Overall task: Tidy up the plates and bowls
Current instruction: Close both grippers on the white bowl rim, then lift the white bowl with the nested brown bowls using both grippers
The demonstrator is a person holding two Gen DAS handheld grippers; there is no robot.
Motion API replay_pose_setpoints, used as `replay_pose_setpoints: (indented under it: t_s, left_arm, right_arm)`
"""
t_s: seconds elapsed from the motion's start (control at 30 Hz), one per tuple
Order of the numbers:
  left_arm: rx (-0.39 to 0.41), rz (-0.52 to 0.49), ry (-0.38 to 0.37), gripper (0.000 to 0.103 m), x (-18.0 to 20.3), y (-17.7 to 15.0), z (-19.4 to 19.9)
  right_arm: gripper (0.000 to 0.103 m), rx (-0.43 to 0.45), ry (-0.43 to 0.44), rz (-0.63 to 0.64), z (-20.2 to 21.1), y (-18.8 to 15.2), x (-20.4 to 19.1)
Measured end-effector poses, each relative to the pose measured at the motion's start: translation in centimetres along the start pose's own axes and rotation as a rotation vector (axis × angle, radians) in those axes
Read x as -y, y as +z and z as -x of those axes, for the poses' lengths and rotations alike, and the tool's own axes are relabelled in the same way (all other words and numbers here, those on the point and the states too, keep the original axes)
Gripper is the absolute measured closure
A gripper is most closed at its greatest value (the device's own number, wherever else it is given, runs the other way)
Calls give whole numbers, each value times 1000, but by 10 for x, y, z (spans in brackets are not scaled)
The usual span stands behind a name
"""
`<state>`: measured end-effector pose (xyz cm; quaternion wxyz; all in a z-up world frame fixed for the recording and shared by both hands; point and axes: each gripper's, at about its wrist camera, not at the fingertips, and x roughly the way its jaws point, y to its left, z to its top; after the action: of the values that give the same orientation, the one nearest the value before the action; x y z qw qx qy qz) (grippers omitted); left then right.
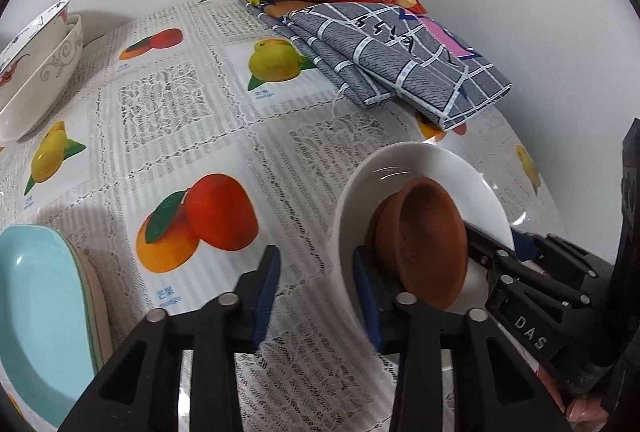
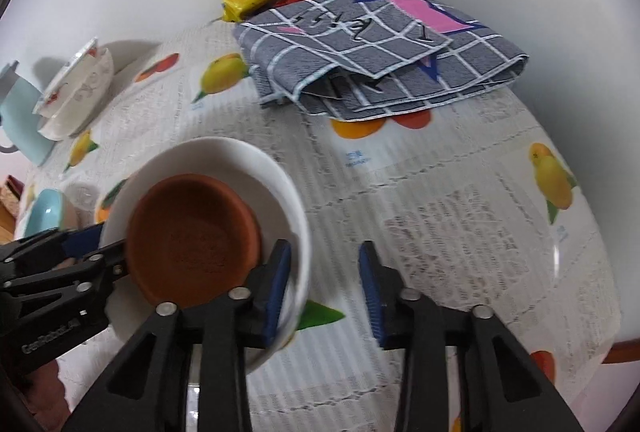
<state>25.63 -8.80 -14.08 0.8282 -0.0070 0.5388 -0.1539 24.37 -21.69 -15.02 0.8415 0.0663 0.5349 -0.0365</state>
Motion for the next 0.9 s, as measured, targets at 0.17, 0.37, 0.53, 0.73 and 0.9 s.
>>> replay_pose_setpoints:
  t_s: [0.17,0.37,0.53,0.73,0.9]
  left_arm:
    - [11,-17,-16,88,7,0,1]
    - [35,20,-23,90,4,-2,3]
    - [35,45,-39,91,0,-4,3]
    - [42,52,-24,93,-1,-7,6]
    - [43,60,-21,94,-4,-11,11]
  right_arm:
    - [91,39,-7,22,4,-2,-11]
    - [91,49,10,-36,5,-4,-7]
    - [92,45,28,-64,8,-5,-4]
    - [93,50,38,-82,12,-7,-6]
    - [93,47,54,-96,14,-12,-8]
